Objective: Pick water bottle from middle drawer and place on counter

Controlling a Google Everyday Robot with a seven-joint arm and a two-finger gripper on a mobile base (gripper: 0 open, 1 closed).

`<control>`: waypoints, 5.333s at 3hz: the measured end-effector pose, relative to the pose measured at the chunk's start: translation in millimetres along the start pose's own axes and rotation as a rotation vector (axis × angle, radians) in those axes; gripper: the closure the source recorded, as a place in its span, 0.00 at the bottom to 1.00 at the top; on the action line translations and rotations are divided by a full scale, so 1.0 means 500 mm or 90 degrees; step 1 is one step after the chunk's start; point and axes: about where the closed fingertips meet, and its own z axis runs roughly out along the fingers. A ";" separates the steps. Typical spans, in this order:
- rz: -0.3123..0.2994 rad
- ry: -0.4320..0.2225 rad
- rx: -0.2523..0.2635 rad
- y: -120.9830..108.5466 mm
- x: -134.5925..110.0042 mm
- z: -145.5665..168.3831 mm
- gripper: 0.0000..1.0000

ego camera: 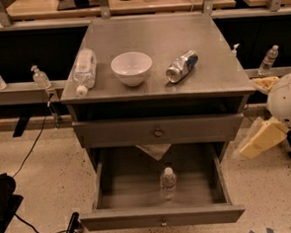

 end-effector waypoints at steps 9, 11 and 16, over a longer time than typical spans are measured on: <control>0.125 -0.380 0.075 0.126 0.118 0.489 0.00; 0.147 -0.335 0.092 0.152 0.178 0.635 0.00; 0.281 -0.266 0.049 0.190 0.213 0.838 0.64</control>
Offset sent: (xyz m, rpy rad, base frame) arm 0.0183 0.0387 -0.1260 0.5030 0.0750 0.1686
